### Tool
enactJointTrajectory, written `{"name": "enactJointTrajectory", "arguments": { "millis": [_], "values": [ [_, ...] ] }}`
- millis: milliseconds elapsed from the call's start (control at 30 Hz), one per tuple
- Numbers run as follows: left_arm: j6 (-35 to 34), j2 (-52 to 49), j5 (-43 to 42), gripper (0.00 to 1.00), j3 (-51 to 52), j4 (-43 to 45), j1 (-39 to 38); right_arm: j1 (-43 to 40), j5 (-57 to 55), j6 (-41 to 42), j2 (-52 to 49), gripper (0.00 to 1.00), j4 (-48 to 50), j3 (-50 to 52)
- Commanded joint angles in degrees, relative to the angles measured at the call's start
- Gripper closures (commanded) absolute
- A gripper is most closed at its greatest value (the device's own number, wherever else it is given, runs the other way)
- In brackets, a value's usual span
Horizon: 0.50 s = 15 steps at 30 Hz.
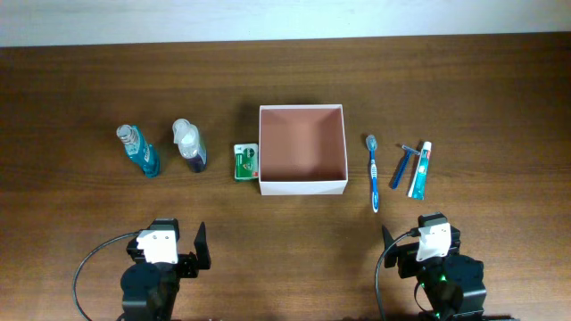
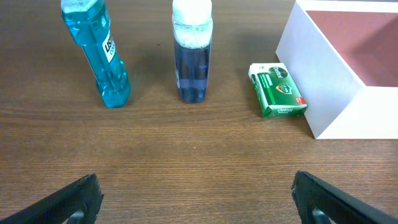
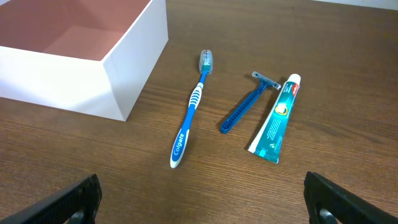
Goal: Pack container
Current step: 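Move the left gripper toward the blue mouthwash bottle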
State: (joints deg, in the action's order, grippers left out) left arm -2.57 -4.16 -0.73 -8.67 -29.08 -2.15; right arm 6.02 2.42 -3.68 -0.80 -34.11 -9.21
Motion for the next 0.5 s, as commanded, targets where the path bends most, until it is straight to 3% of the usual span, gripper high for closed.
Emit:
{"name": "enactJointTrajectory", "arguments": {
  "millis": [0, 233, 467],
  "values": [
    [0.28, 0.59, -1.01, 0.01, -0.57, 0.15, 0.35, -0.48, 0.11, -0.35, 0.59, 0.01, 0.11, 0.37],
    [0.26, -0.15, -0.37, 0.01, -9.40, -1.25, 0.35, -0.48, 0.11, -0.33, 0.61, 0.01, 0.11, 0.37],
    [0.31, -11.98, 8.17, 0.01, -29.42, -12.79, 0.35, -0.48, 0.11, -0.35, 0.59, 0.01, 0.11, 0.37]
  ]
}}
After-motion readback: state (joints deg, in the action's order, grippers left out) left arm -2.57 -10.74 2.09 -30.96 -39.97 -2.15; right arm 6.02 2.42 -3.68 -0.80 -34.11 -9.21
